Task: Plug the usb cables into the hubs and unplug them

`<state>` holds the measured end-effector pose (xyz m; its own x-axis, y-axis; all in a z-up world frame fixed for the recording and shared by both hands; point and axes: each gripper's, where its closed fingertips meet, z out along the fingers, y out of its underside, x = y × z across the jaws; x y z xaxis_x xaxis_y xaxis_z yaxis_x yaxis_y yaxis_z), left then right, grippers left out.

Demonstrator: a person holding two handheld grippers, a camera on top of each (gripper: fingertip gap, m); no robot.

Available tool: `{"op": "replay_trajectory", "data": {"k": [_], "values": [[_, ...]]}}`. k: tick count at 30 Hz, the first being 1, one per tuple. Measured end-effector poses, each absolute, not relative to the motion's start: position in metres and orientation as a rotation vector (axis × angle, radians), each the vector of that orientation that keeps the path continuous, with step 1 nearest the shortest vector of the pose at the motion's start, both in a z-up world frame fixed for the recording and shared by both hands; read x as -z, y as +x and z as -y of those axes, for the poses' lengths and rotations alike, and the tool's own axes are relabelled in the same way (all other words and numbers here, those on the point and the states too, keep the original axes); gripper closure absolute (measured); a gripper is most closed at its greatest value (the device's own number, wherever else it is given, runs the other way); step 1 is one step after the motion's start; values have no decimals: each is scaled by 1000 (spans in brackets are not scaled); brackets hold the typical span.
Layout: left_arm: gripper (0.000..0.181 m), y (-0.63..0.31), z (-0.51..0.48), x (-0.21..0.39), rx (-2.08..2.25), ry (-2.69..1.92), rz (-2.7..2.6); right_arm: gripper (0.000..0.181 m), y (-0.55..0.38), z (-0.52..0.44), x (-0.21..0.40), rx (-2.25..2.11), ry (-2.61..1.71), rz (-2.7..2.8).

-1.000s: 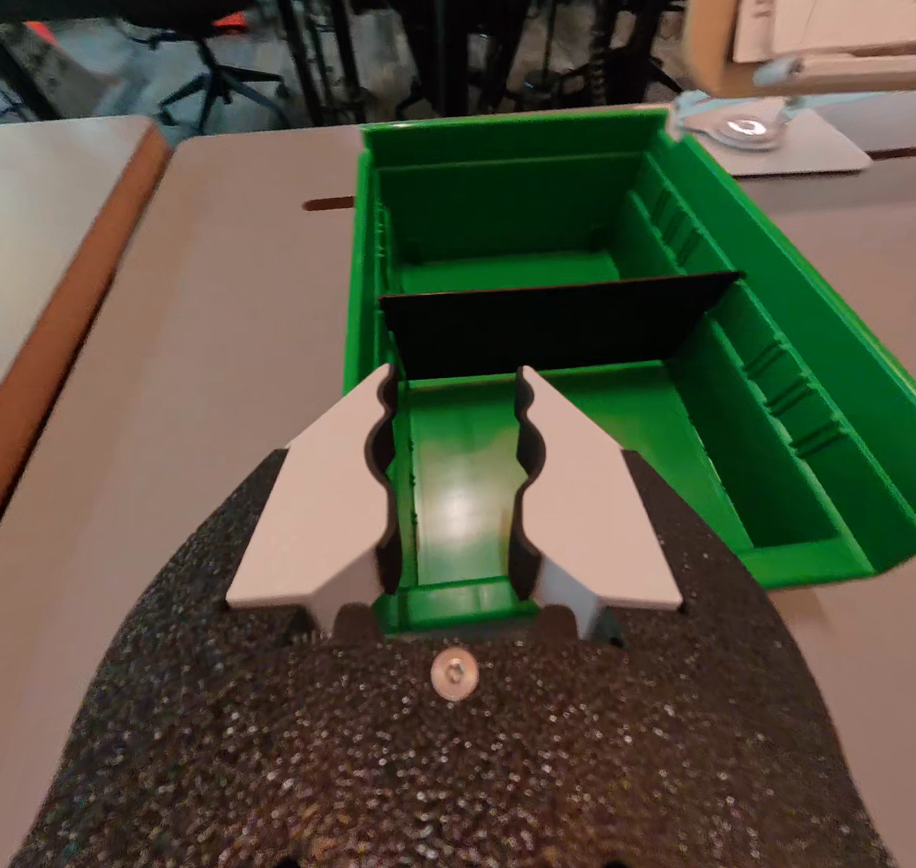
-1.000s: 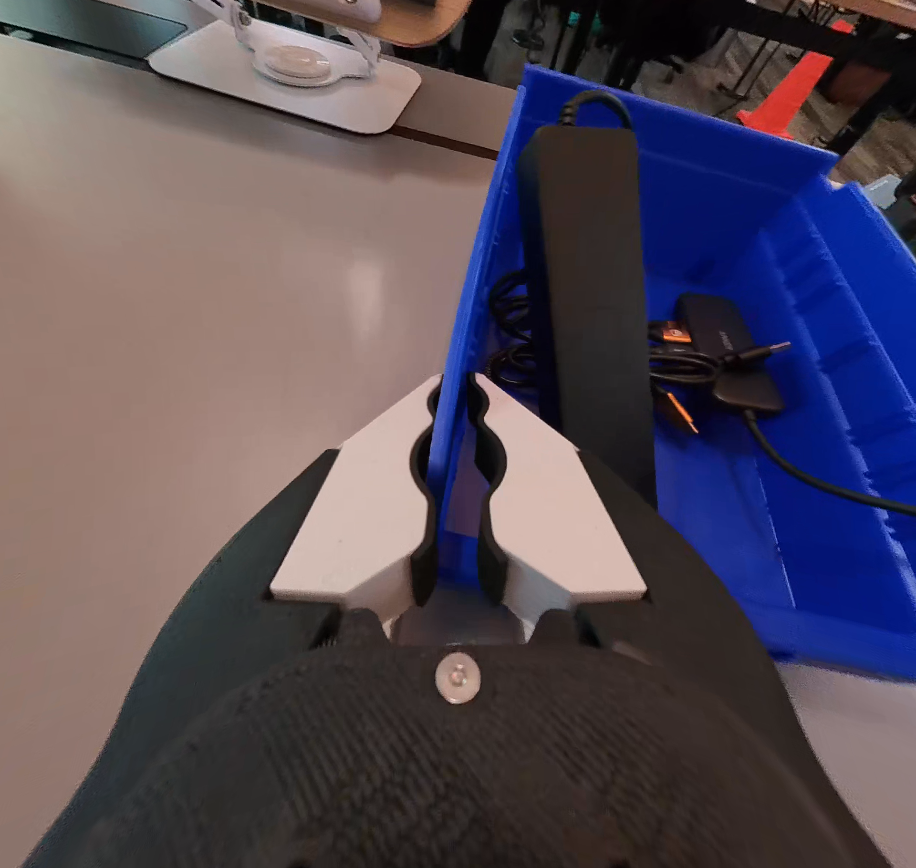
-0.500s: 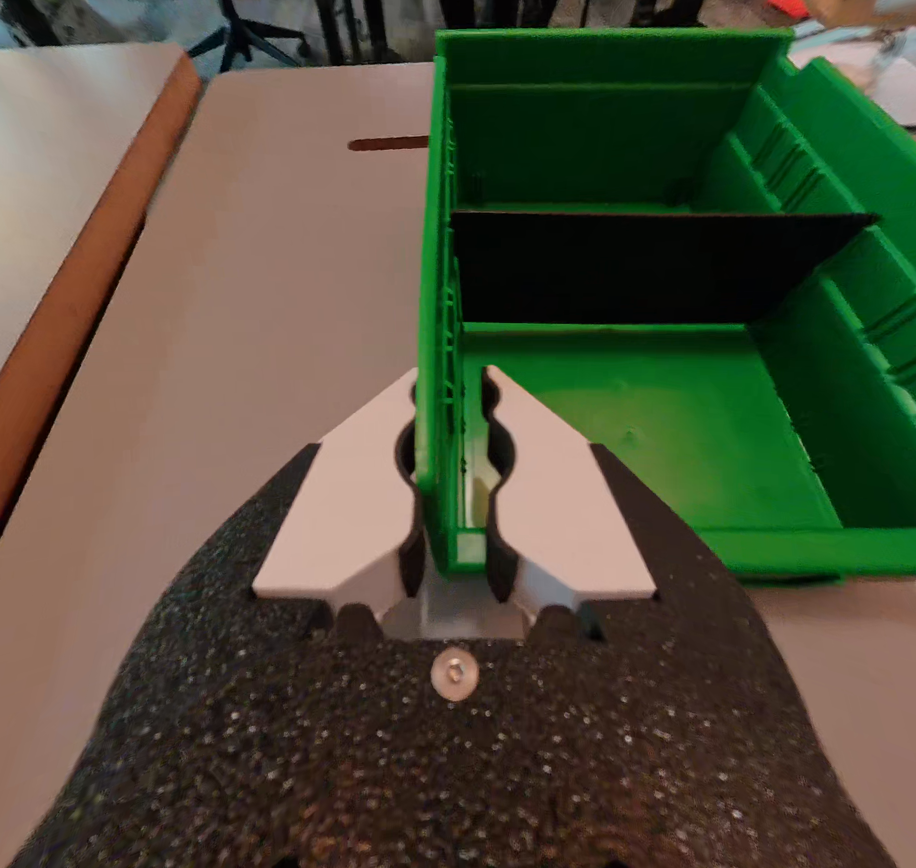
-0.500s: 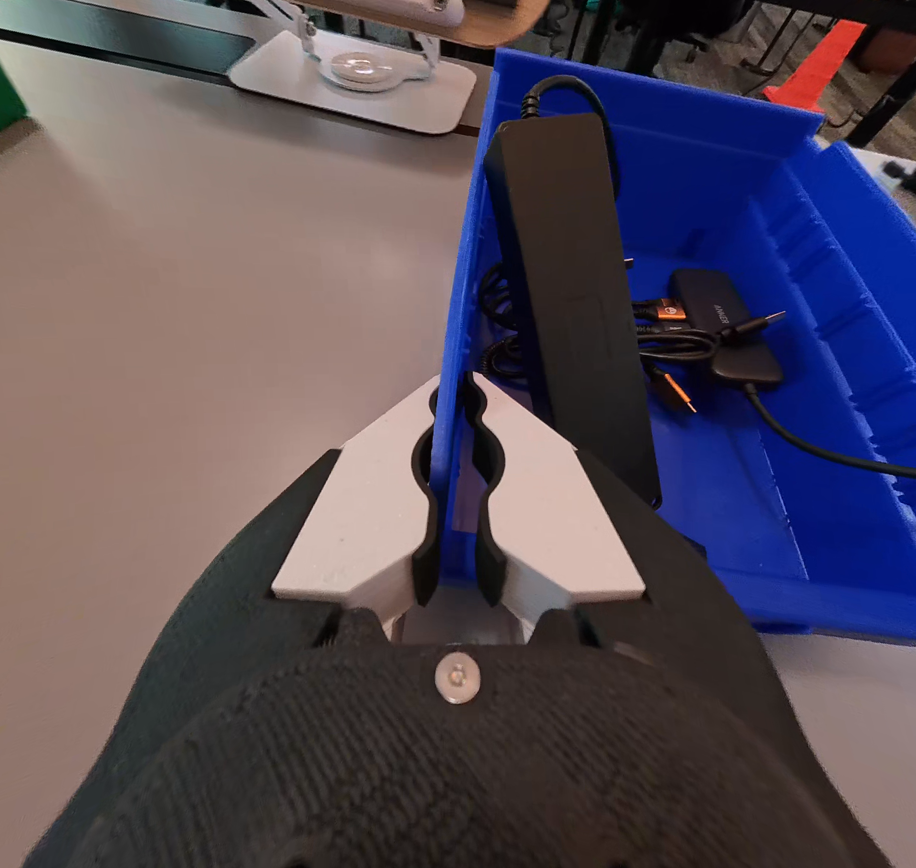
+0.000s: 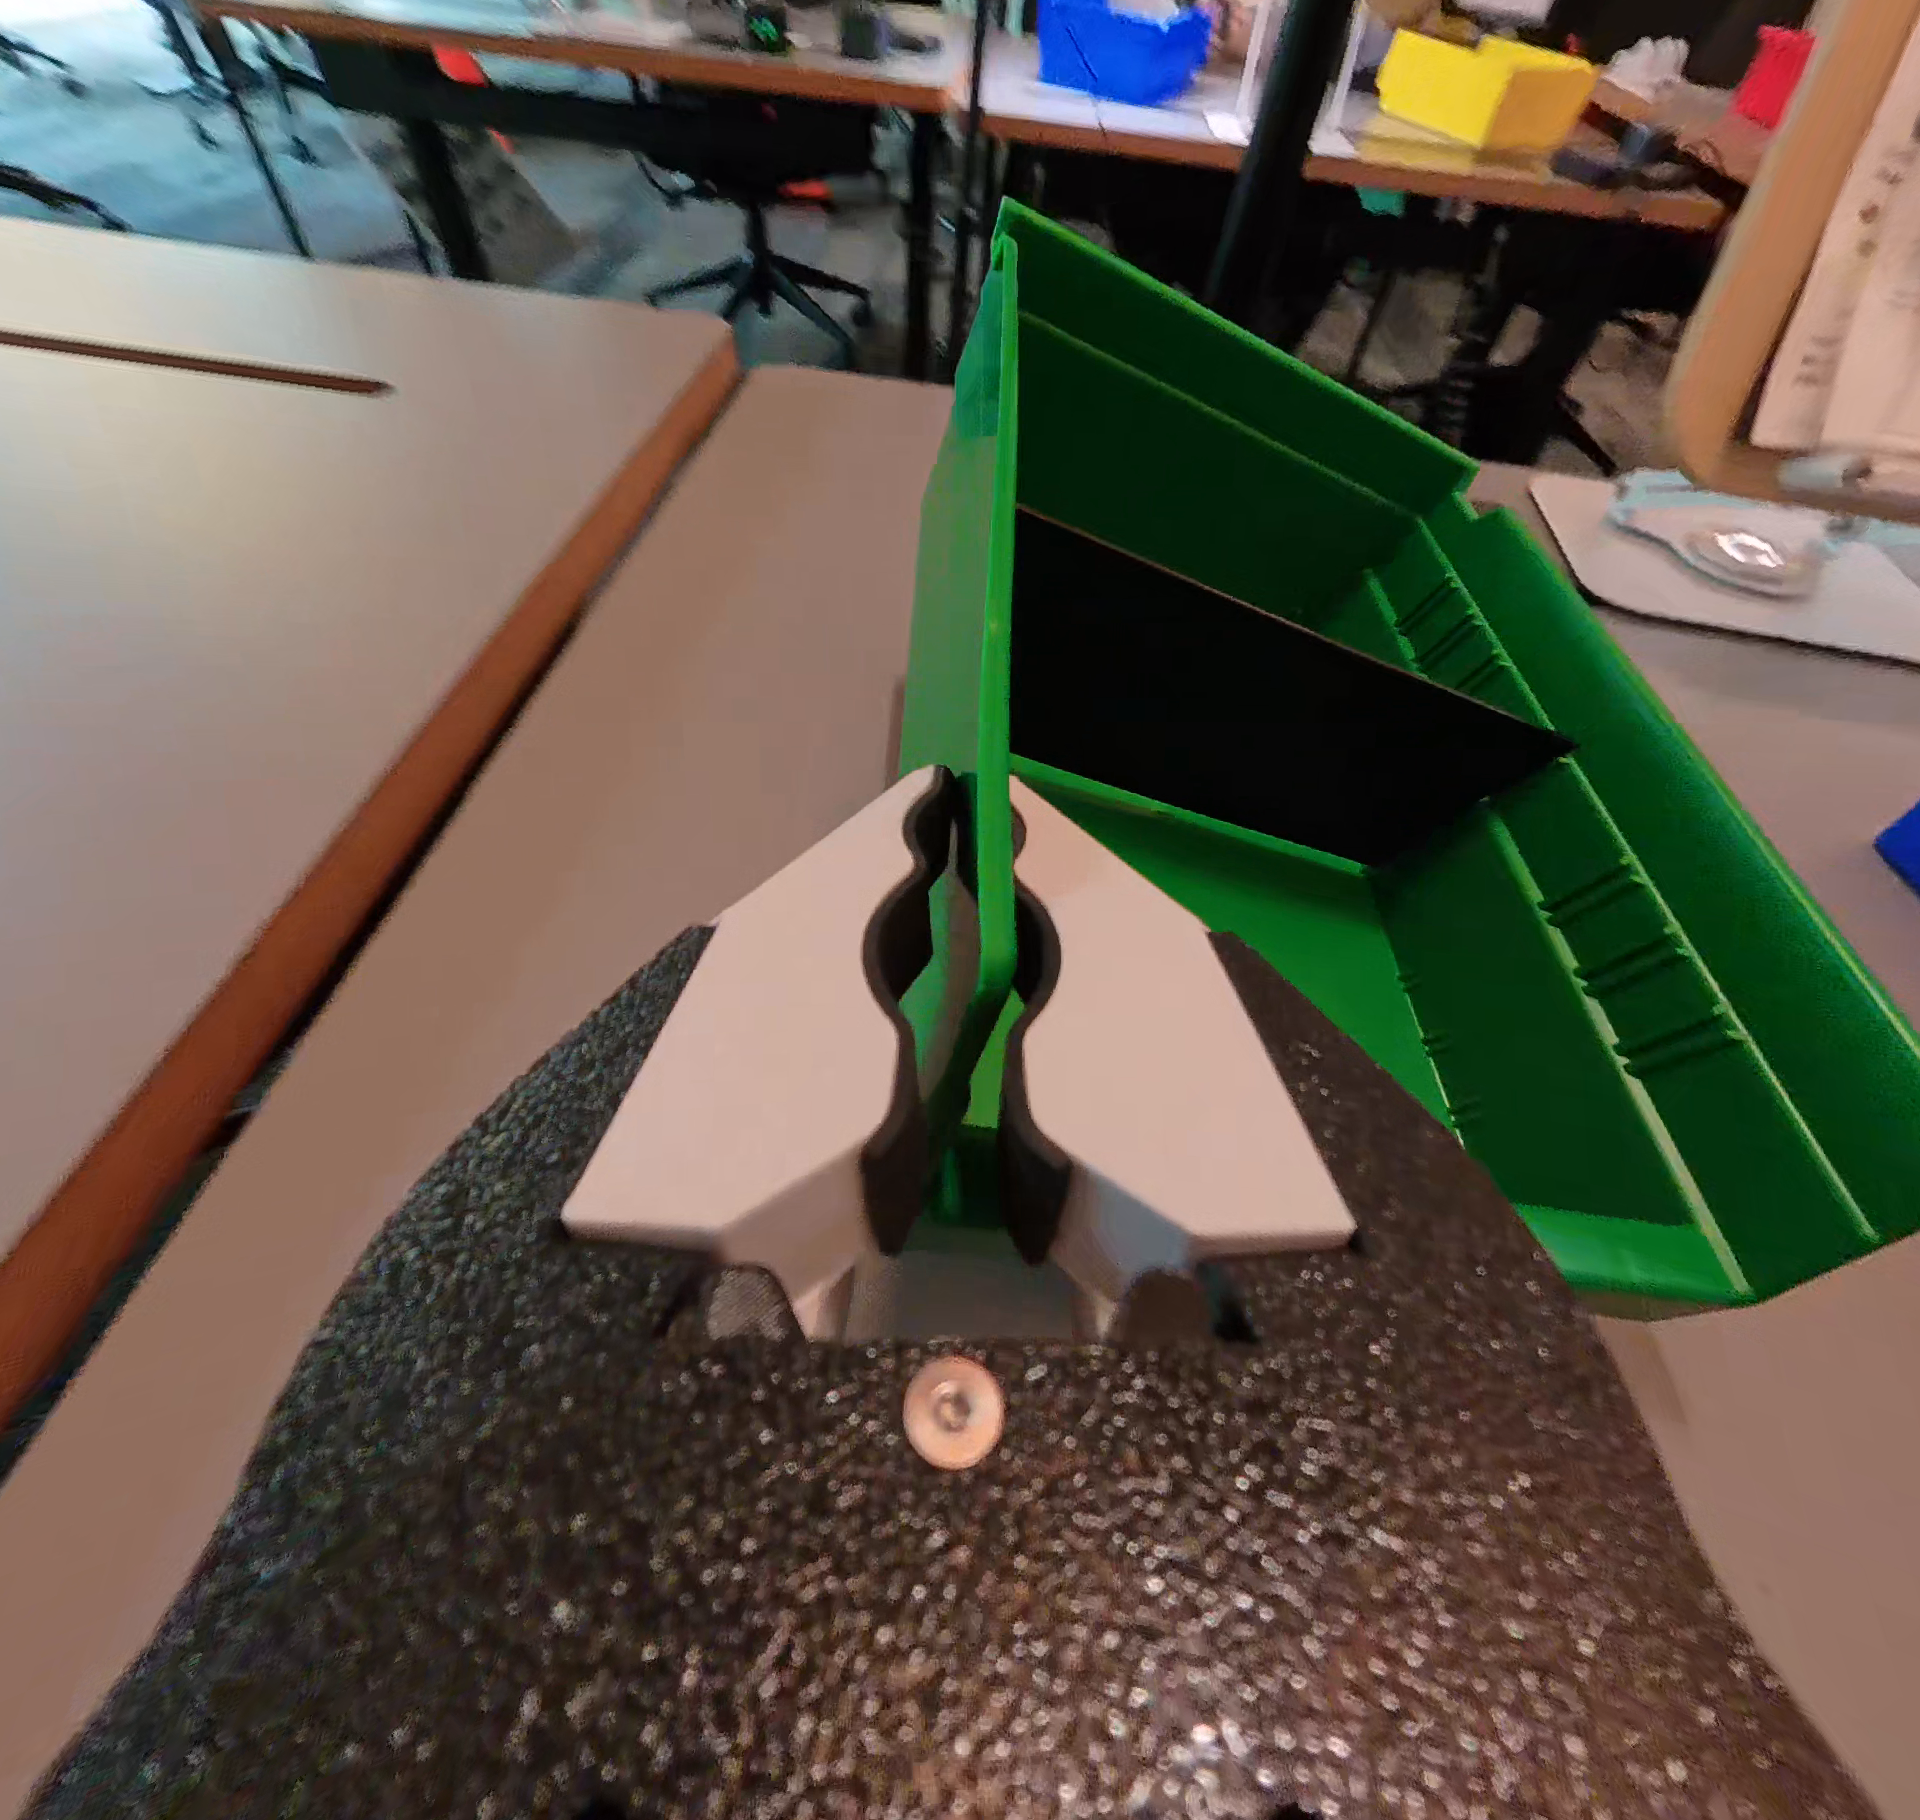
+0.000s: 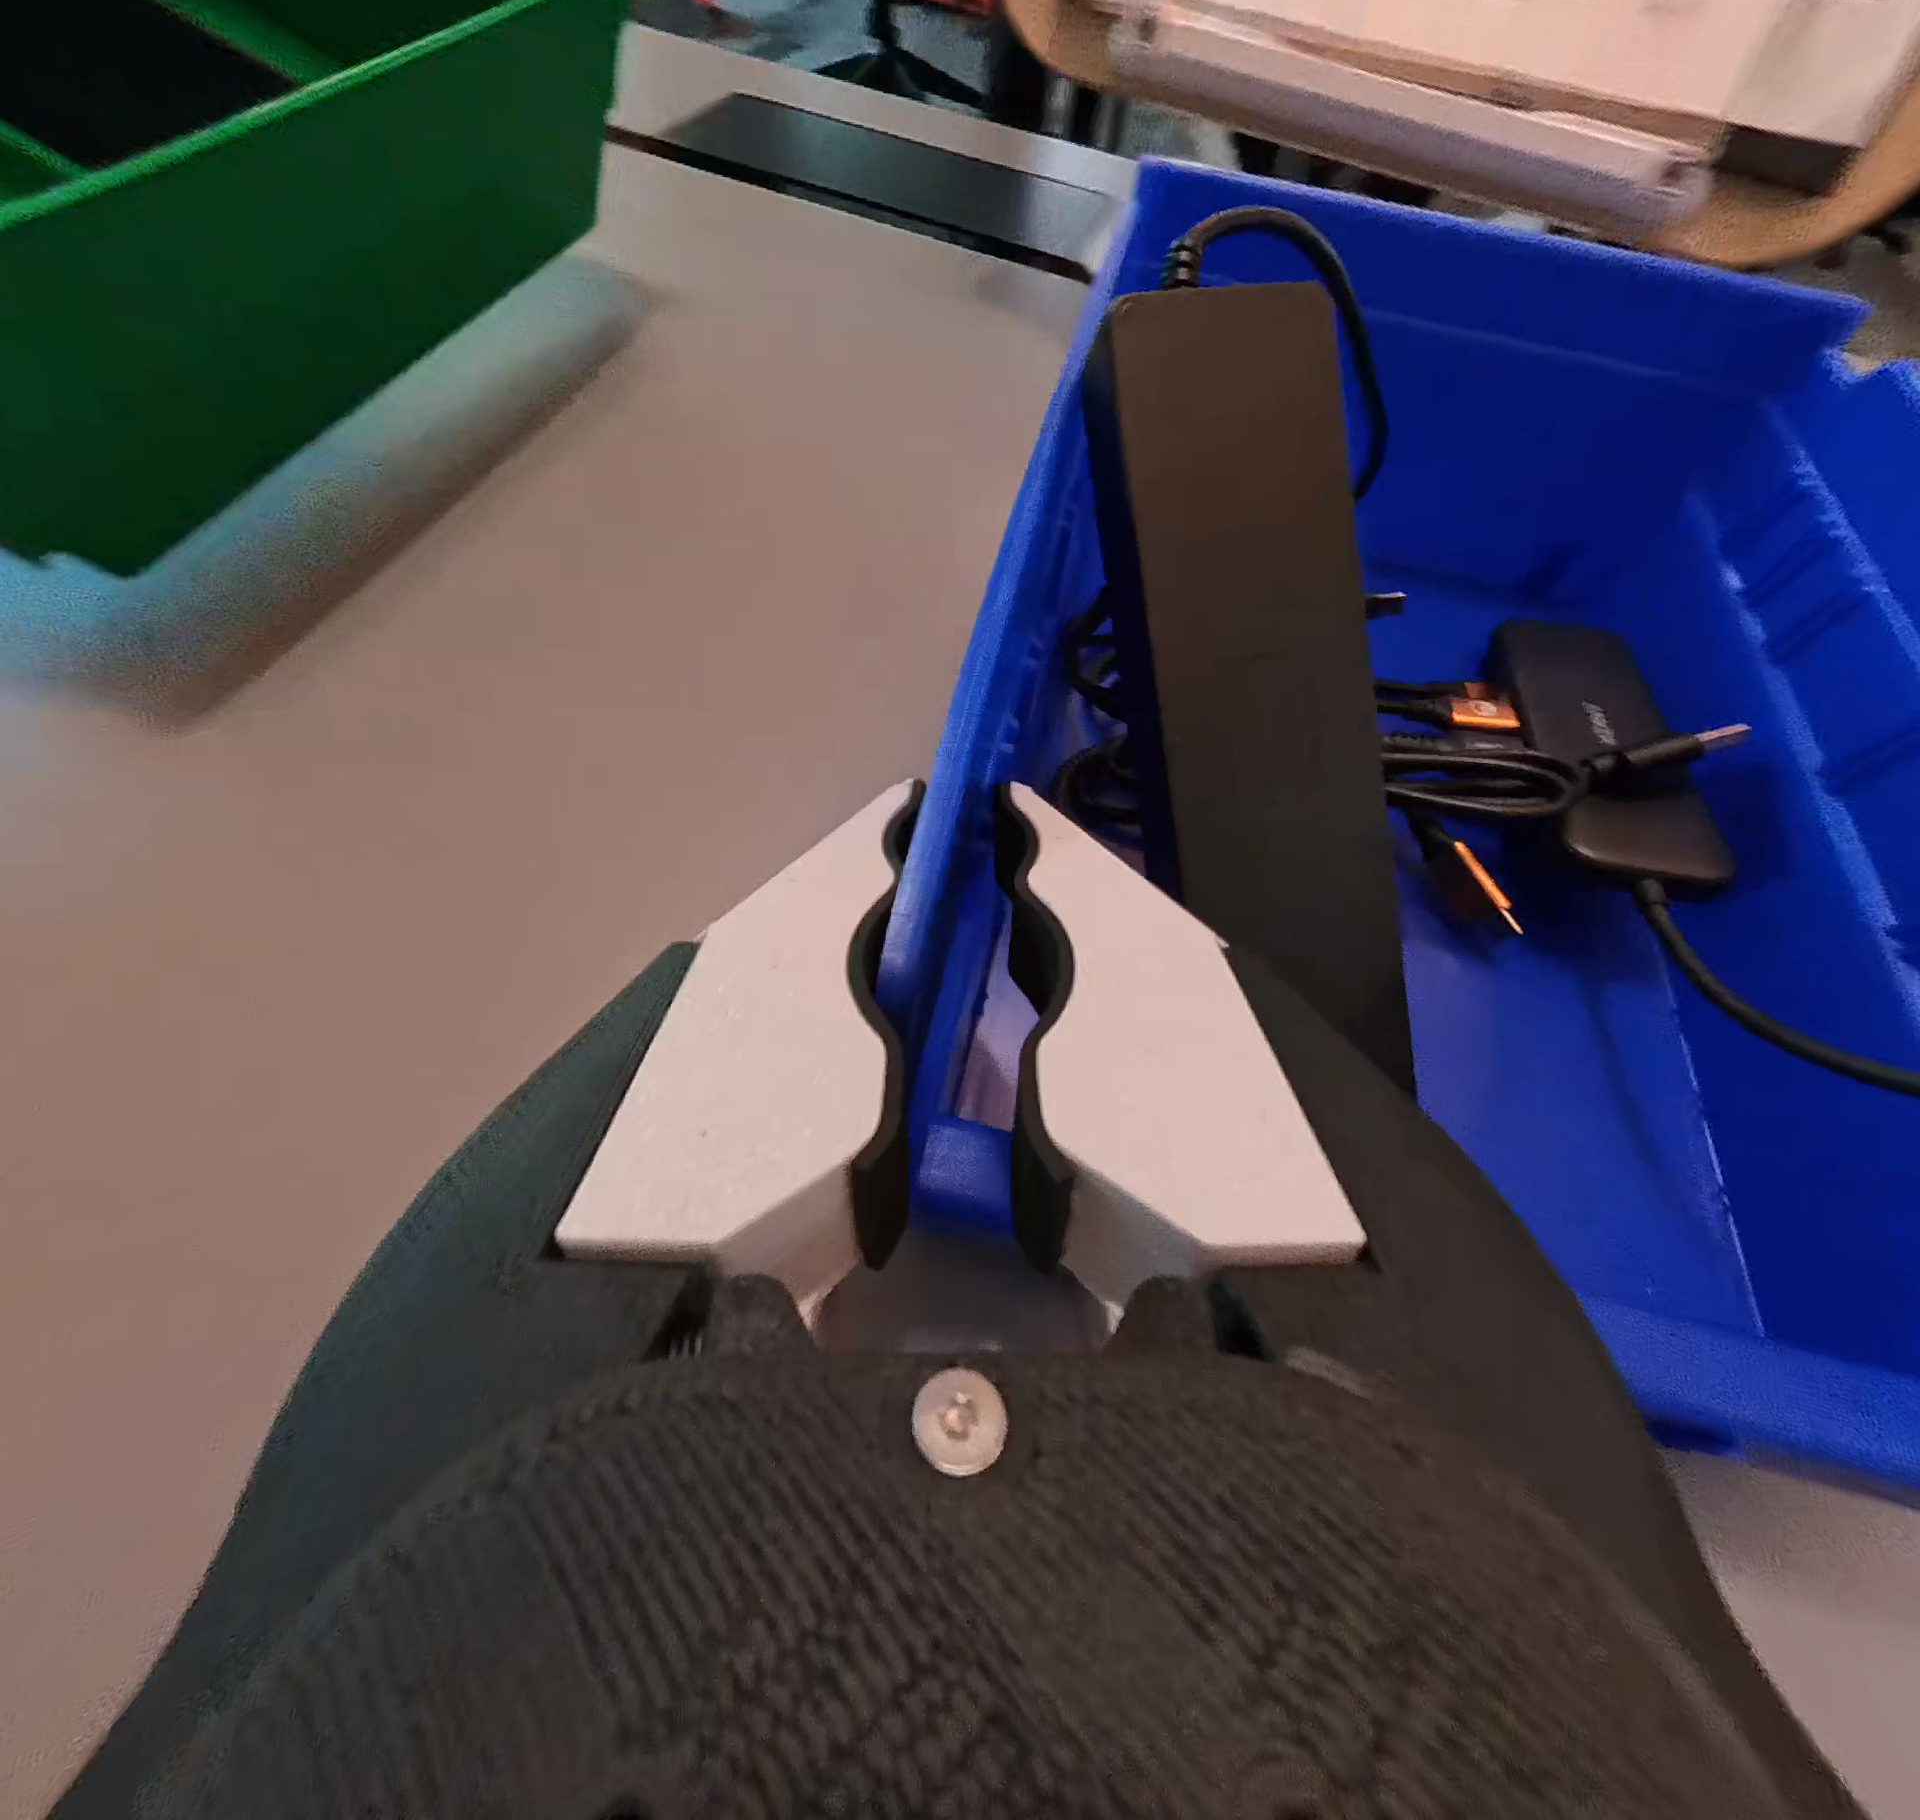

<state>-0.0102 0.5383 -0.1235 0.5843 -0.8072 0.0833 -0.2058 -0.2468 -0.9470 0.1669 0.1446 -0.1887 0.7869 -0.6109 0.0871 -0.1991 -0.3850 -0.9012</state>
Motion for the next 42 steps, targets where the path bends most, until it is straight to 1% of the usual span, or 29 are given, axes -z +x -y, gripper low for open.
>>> {"op": "replay_trajectory", "data": {"k": [1, 4, 9, 10, 11, 14, 15, 17, 19, 21, 22, 24, 25, 26, 27, 28, 29, 31, 34, 35, 37, 39, 41, 42], "values": [[179, -16, -539, 116, 703, -1742, -807, 167, 157, -160, 188, 475, -1954, -585], [179, -29, -539, 94, 731, -1680, -724, 159, 132, -207, 188, 425, -1952, -524], [179, -35, -528, 57, 832, -1545, -591, 134, 88, -293, 188, 259, -1966, -357], [179, -35, -525, 50, 845, -1516, -568, 132, 80, -303, 185, 210, -1969, -338], [179, -35, -521, 43, 854, -1490, -550, 130, 73, -308, 175, 173, -1945, -324], [179, -29, -505, 27, 866, -1421, -546, 96, 72, -292, 108, 262, -1672, -276], [180, -25, -499, 23, 875, -1403, -554, 91, 75, -281, 79, 310, -1542, -264], [180, -14, -483, 14, 923, -1366, -563, 89, 82, -263, 40, 366, -1398, -245], [180, 0, -465, 8, 982, -1335, -571, 85, 94, -261, 32, 416, -1429, -240], [180, 15, -444, -1, 1066, -1295, -579, 76, 111, -258, 32, 447, -1443, -280], [180, 21, -431, -6, 1126, -1267, -575, 81, 116, -256, 30, 427, -1426, -298], [180, 33, -405, -15, 1199, -1224, -599, 107, 127, -249, 30, 442, -1400, -313], [180, 40, -390, -19, 1193, -1177, -636, 107, 126, -248, 31, 422, -1405, -288], [180, 46, -377, -21, 1155, -1145, -663, 124, 131, -242, 31, 417, -1397, -321], [180, 50, -365, -24, 1132, -1117, -673, 128, 141, -233, 31, 446, -1377, -389], [180, 52, -355, -28, 1096, -1082, -684, 144, 154, -224, 34, 476, -1380, -449], [180, 52, -344, -33, 1063, -1047, -694, 149, 161, -219, 36, 457, -1380, -468], [177, 52, -319, -45, 1038, -949, -691, 167, 175, -201, 33, 291, -1268, -615], [169, 51, -270, -59, 1056, -800, -643, 174, 193, -170, 14, 311, -1130, -624], [163, 53, -252, -61, 1075, -758, -657, 176, 198, -157, 7, 322, -1089, -627], [144, 60, -215, -59, 1140, -672, -738, 179, 211, -128, -9, 297, -1004, -661], [137, 70, -193, -53, 1170, -650, -834, 178, 220, -96, -26, 251, -939, -666], [129, 82, -173, -43, 1219, -638, -968, 178, 231, -67, -33, 366, -968, -659], [120, 87, -167, -39, 1247, -640, -1012, 178, 236, -52, -36, 406, -966, -662]]}}
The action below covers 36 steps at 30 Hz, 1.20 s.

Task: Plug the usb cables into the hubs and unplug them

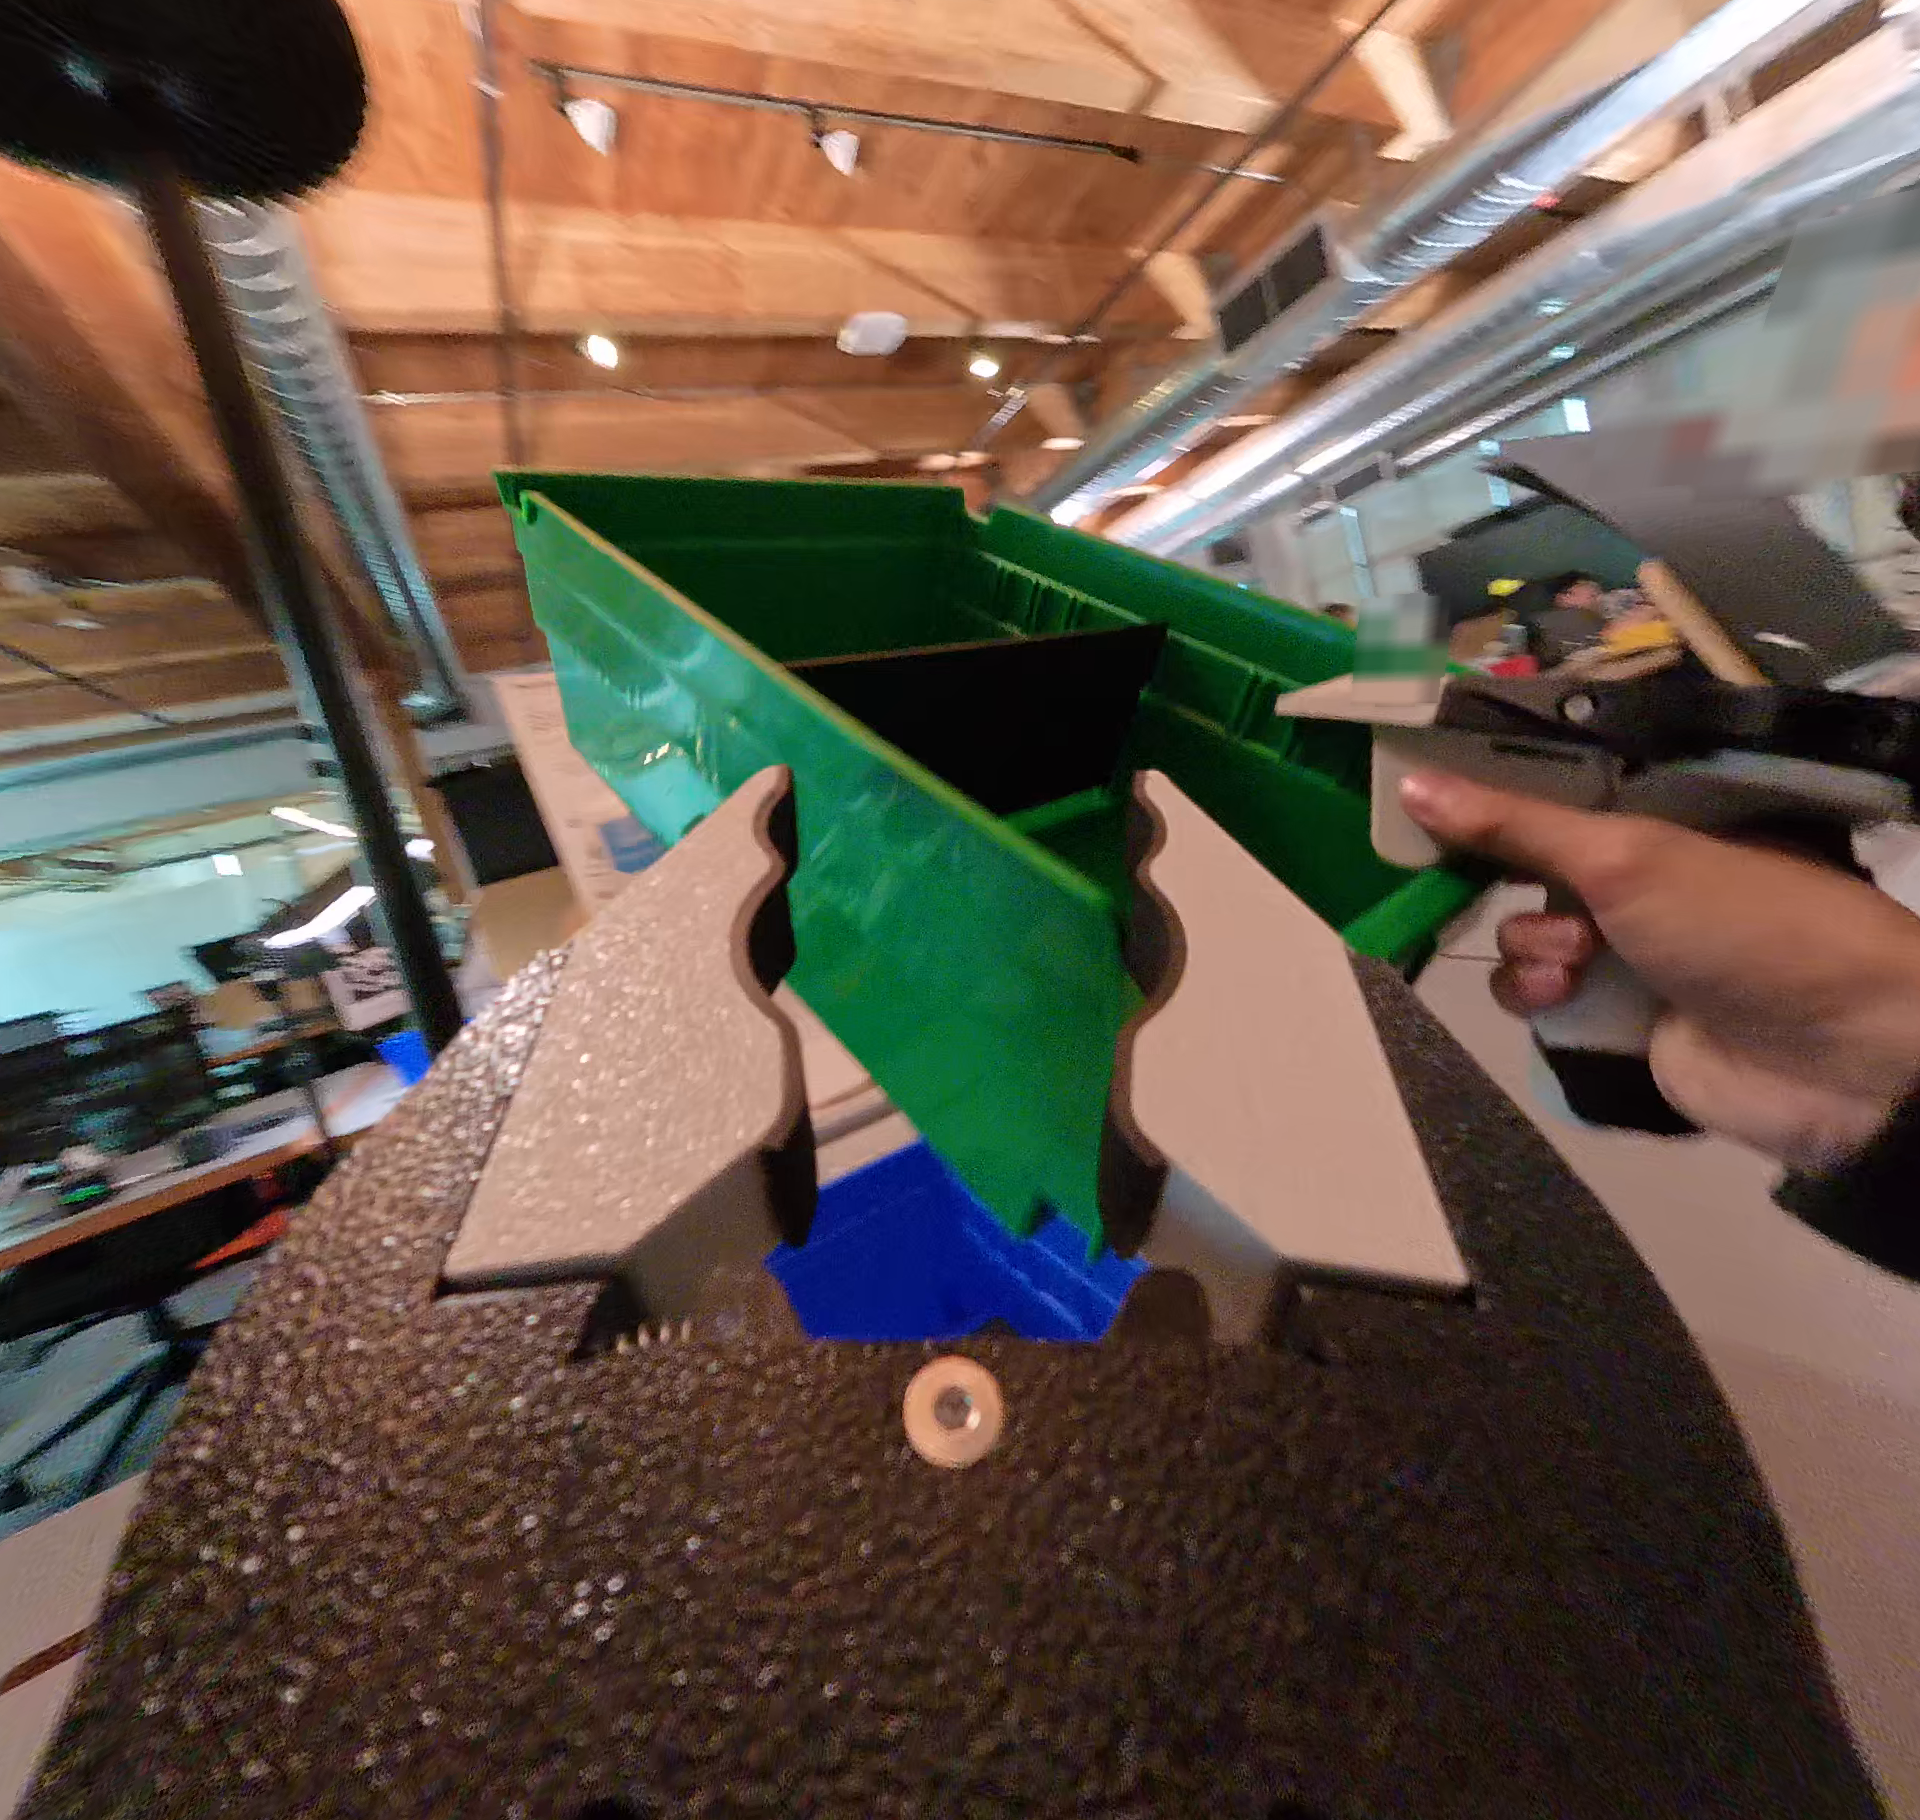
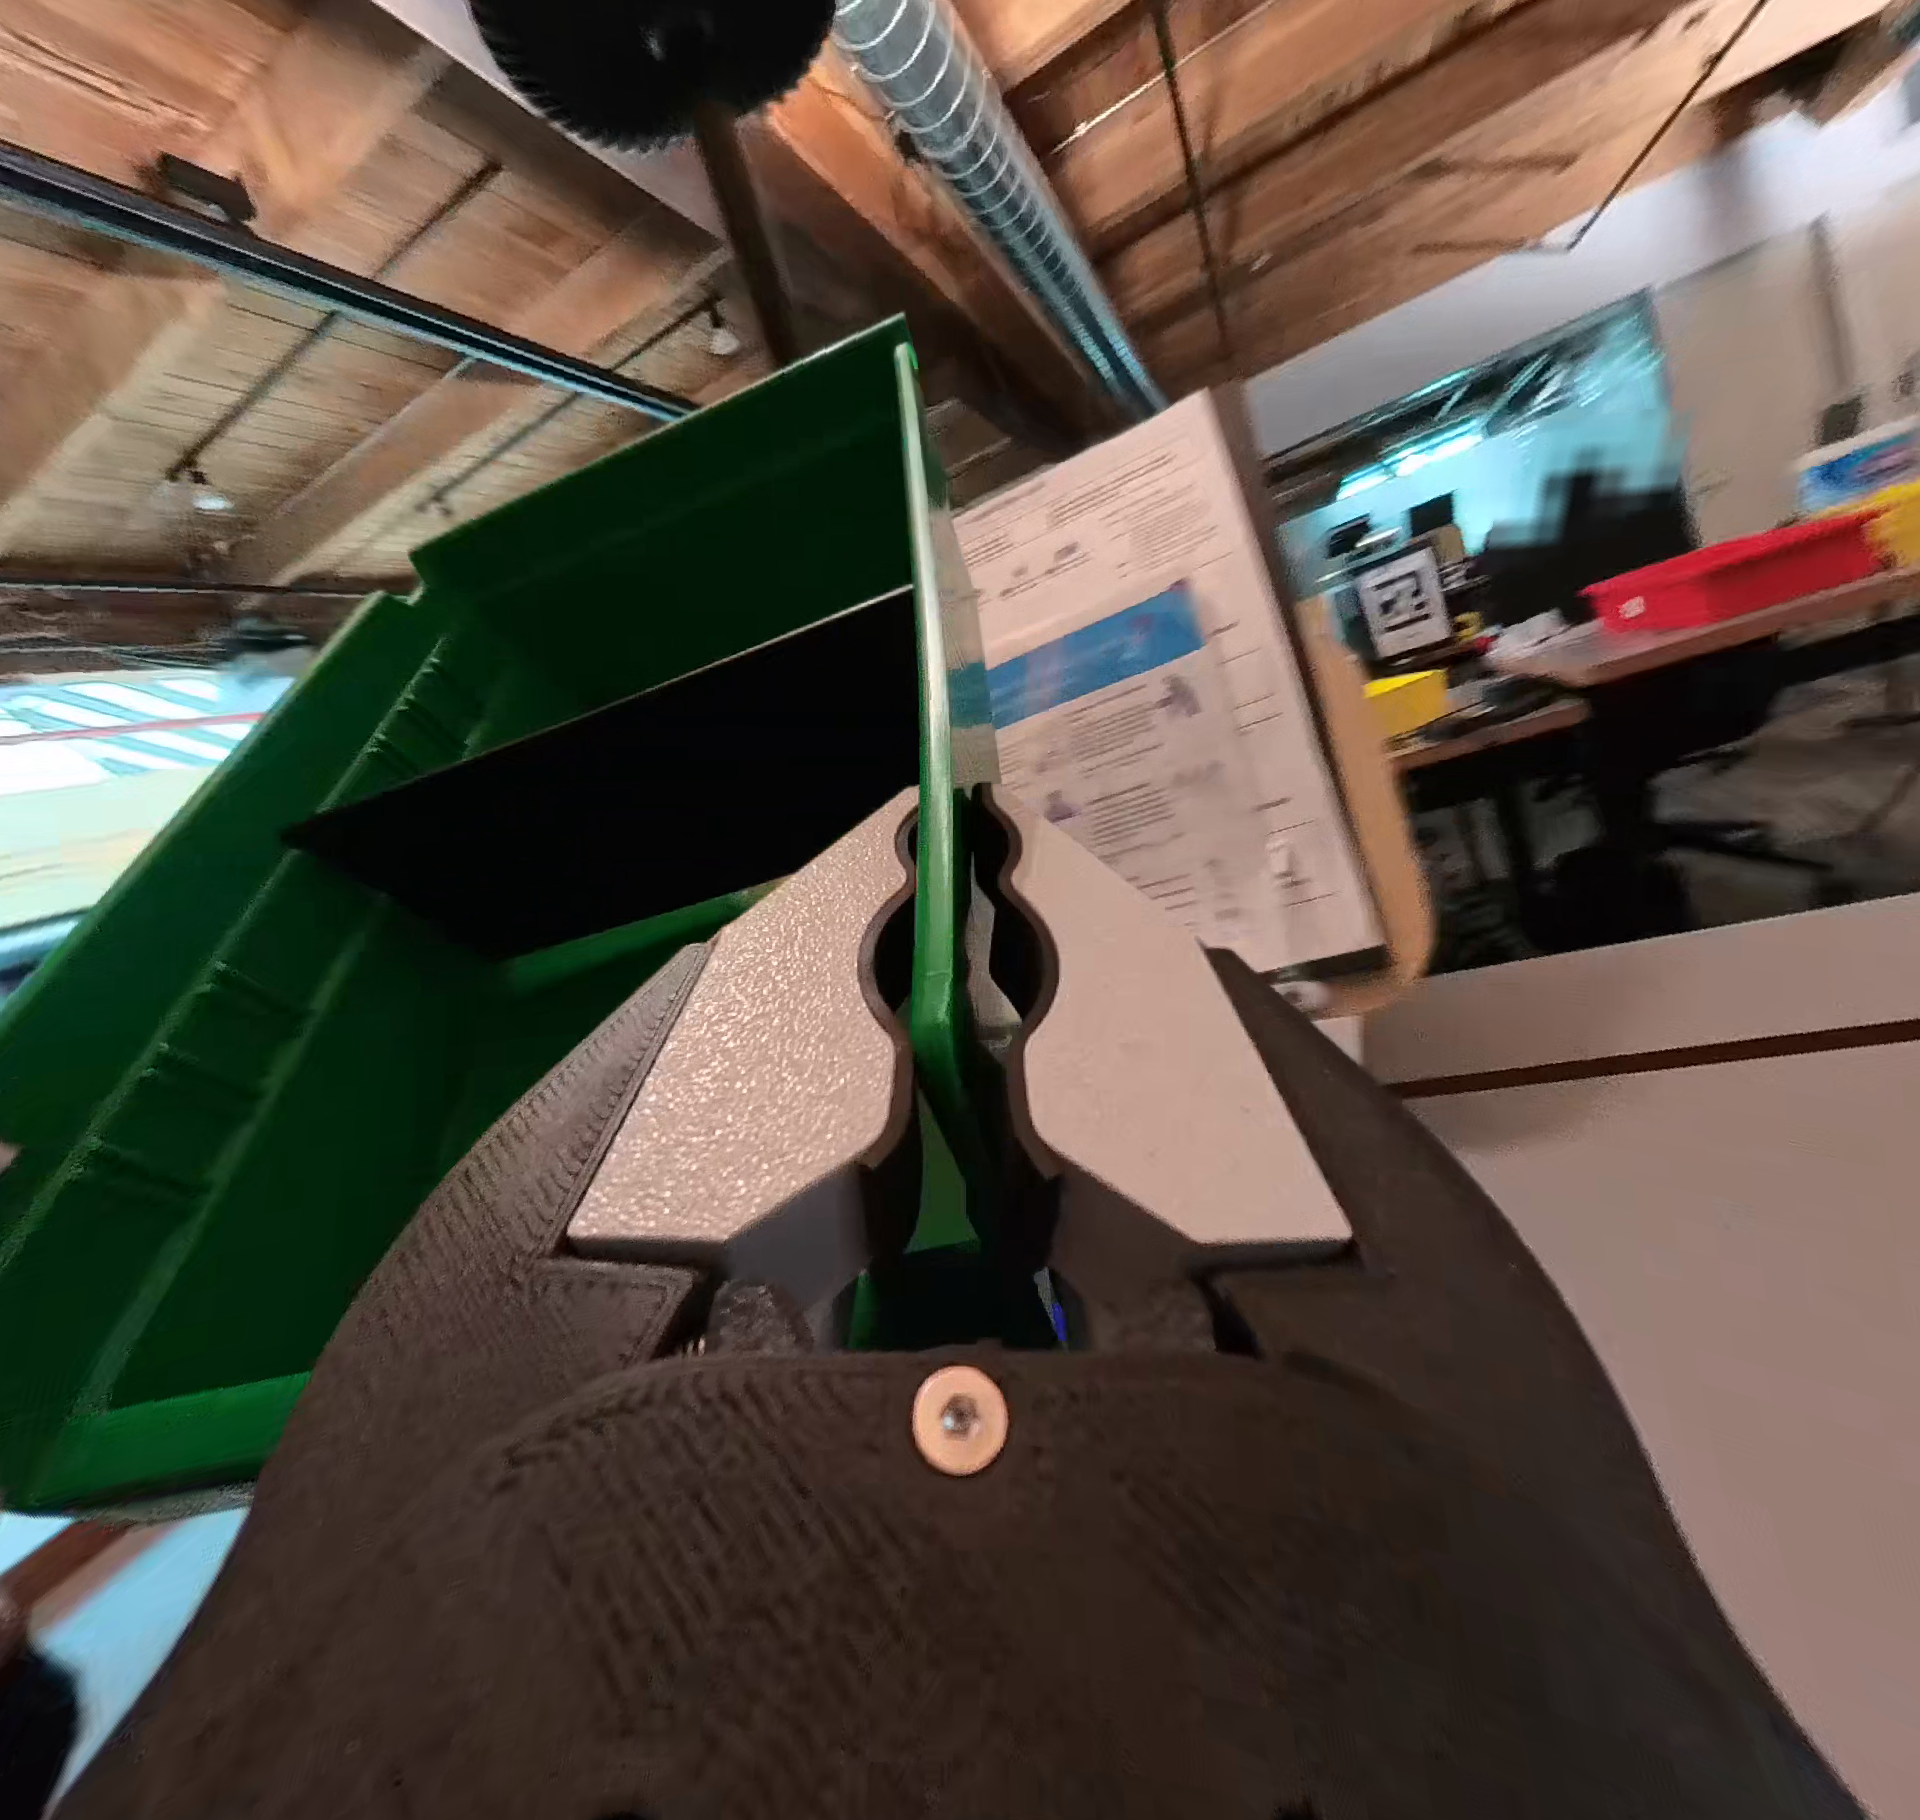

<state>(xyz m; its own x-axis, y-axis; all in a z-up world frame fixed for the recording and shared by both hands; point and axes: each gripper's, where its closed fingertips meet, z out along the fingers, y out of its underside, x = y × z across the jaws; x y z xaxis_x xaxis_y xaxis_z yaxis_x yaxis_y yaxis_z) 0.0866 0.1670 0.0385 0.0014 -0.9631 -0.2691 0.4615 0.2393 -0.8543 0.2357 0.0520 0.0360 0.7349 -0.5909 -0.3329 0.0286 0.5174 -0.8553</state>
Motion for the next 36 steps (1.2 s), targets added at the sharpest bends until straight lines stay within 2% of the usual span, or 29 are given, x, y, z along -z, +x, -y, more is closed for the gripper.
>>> {"op": "replay_trajectory", "data": {"k": [1, 2, 4, 6, 8, 13, 19, 21, 24, 25, 27, 28, 36], "values": [[115, 90, -162, -35, 1279, -634, -1051, 178, 242, -35, -38, 442, -960, -678], [96, 96, -158, -29, 1301, -642, -1111, 177, 248, -18, -39, 464, -949, -695], [84, 107, -155, -12, 1325, -703, -1266, 178, 260, 21, -42, 549, -931, -731], [89, 111, -171, -5, 1321, -762, -1291, 178, 274, 65, -42, 609, -897, -786], [112, 117, -203, 9, 1251, -892, -1315, 178, 290, 112, -37, 634, -841, -845], [98, 131, -301, 106, 883, -1427, -1492, 178, 329, 218, -8, 702, -799, -995], [104, 134, -341, 173, 763, -1727, -1529, 177, 371, 289, 45, 881, -920, -1184], [110, 136, -333, 188, 809, -1773, -1590, 177, 388, 300, 71, 867, -949, -1264], [139, 140, -321, 190, 895, -1764, -1635, 177, 408, 304, 108, 848, -1026, -1352], [143, 141, -320, 190, 894, -1761, -1642, 177, 414, 302, 119, 842, -1060, -1372], [138, 140, -317, 188, 888, -1772, -1651, 177, 424, 295, 136, 827, -1123, -1399], [127, 140, -312, 188, 901, -1772, -1668, 177, 429, 291, 142, 819, -1152, -1408], [133, 140, -314, 198, 861, -1780, -1698, 177, 473, 251, 158, 715, -1349, -1345]]}}
